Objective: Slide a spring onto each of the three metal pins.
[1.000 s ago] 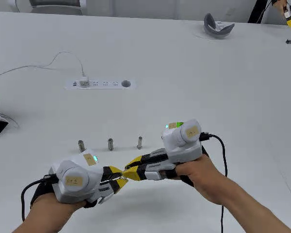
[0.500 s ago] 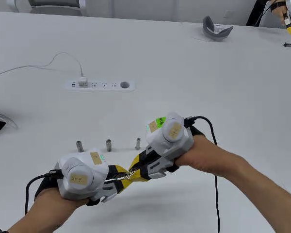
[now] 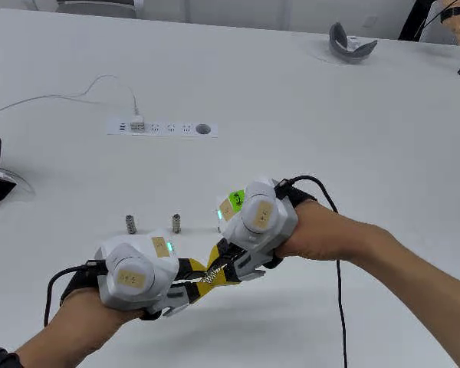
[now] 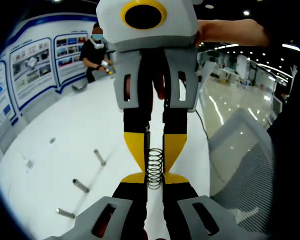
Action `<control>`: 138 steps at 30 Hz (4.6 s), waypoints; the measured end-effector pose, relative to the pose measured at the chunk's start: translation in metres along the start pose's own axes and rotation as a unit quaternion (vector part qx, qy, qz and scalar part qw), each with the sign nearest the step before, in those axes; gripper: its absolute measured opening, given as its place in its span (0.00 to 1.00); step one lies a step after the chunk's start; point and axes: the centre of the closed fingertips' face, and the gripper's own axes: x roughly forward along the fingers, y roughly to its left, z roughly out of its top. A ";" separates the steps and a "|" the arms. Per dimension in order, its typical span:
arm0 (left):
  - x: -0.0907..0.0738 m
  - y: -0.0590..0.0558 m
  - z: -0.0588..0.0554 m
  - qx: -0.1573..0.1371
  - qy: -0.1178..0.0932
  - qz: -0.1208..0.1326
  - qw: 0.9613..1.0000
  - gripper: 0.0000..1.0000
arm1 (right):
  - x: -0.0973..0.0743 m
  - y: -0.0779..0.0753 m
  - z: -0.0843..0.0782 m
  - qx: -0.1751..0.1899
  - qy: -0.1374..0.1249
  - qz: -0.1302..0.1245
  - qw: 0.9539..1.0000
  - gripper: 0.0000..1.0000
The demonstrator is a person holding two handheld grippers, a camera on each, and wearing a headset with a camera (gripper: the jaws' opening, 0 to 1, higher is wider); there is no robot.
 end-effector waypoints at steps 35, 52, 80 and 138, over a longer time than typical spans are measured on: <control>-0.040 0.025 -0.039 -0.109 -0.023 0.069 0.991 0.20 | 0.009 -0.002 -0.008 0.057 -0.015 -0.008 0.998 0.12; -0.069 0.060 -0.069 -0.172 -0.025 0.140 0.975 0.30 | 0.012 -0.015 -0.031 0.077 0.009 -0.020 0.997 0.12; -0.093 0.081 -0.090 -0.205 -0.020 0.188 0.960 0.46 | -0.005 -0.067 -0.072 0.102 0.043 -0.064 0.992 0.12; -0.127 0.081 -0.117 -0.253 -0.012 0.233 0.939 0.52 | -0.002 -0.156 -0.092 0.108 0.088 -0.090 0.986 0.12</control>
